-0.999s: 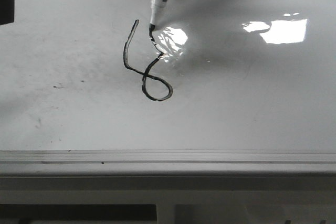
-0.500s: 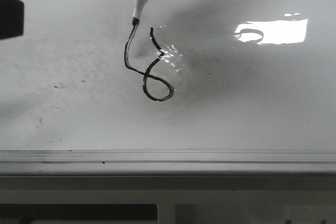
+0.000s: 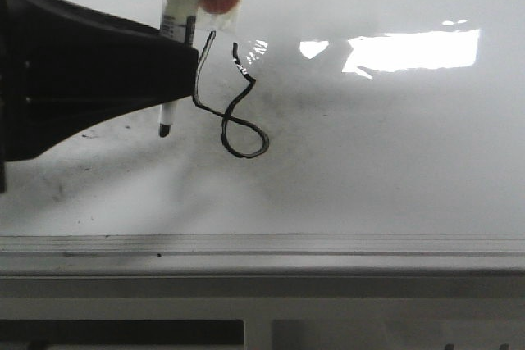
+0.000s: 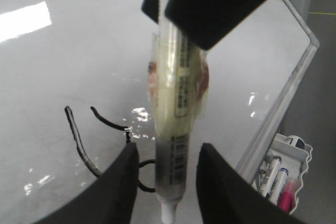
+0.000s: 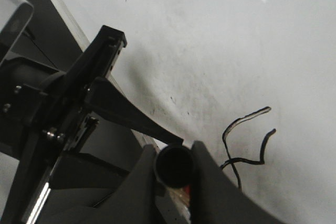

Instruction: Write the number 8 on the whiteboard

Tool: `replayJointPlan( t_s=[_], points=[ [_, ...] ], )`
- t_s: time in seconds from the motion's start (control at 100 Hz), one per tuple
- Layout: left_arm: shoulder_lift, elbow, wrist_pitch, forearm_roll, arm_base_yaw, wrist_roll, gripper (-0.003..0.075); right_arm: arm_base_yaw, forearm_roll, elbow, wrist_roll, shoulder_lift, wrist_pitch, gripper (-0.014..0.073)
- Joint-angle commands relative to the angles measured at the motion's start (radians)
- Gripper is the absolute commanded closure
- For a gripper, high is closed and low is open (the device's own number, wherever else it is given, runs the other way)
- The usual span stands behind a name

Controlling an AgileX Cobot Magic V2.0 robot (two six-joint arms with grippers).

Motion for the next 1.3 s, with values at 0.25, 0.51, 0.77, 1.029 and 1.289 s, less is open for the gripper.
replayJointPlan(
  t_s=[0.25,0.51,0.77,1.029,1.289],
  points=[
    [-0.001,-0.032,-0.107,-0.027,-0.009,-0.005,0.0636,0.004,0.007,-0.033,0.007,-0.019,-0.048,0.0645],
    [-0.003,-0.032,-0.094,-0.035,-0.009,-0.025,0.0741,0.004,0.007,-0.033,0.008,-0.019,-0.031,0.0243],
    [-0.042,-0.032,0.073,-0.431,-0.009,-0.085,0.0741,-0.019,0.007,-0.033,0.008,-0.021,0.075,0.0177],
    [-0.042,-0.032,0.175,-0.623,-0.009,-0.085,0.0741,-0.019,0.007,-0.033,0.009,-0.021,0.101,0.0177],
    [-0.042,-0.032,0.175,-0.629,-0.009,-0.085,0.0741,-0.019,0.007,-0.033,0.009,-0.021,0.100,0.0177]
  ],
)
